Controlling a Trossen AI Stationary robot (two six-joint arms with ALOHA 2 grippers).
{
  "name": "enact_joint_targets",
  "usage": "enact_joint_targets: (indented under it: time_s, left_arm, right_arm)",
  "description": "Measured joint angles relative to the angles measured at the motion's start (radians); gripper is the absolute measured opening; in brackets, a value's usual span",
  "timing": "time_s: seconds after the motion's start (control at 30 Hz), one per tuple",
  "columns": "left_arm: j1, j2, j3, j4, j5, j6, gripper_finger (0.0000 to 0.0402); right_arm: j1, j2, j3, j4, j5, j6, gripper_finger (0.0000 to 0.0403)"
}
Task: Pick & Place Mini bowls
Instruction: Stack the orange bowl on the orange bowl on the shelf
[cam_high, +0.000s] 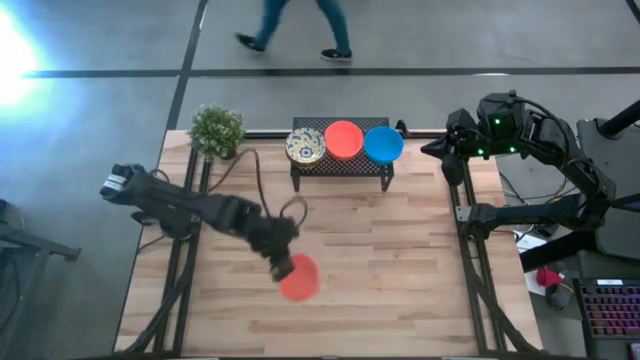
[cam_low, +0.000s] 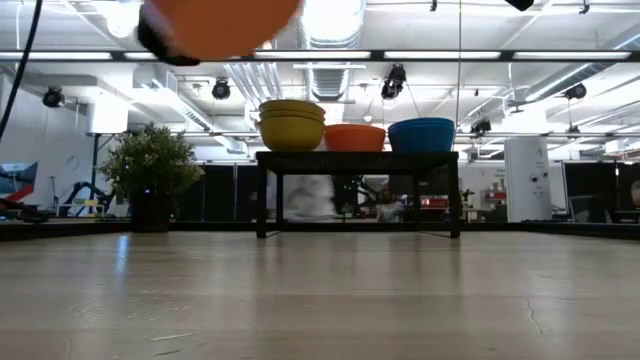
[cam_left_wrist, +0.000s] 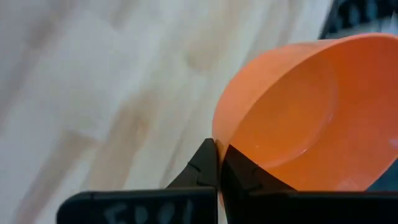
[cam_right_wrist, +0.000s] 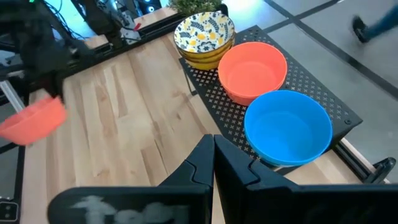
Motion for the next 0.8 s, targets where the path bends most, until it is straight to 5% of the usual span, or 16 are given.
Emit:
enact_joint_targets:
  time_s: [0.3,0.8]
  left_arm:
    - [0.176,0.108,0.127,0.014,-0.025,-0.174,0.0000]
    - [0.264,0.392,0.191,0.033,0.041,-0.257,0.0000]
  right_arm:
    - [0.000,0.000,0.000,0.000,-0.021,-0.015,0.0008]
    - [0.000,0.000,0.000,0.003,-0.021,-0.017,0.0008]
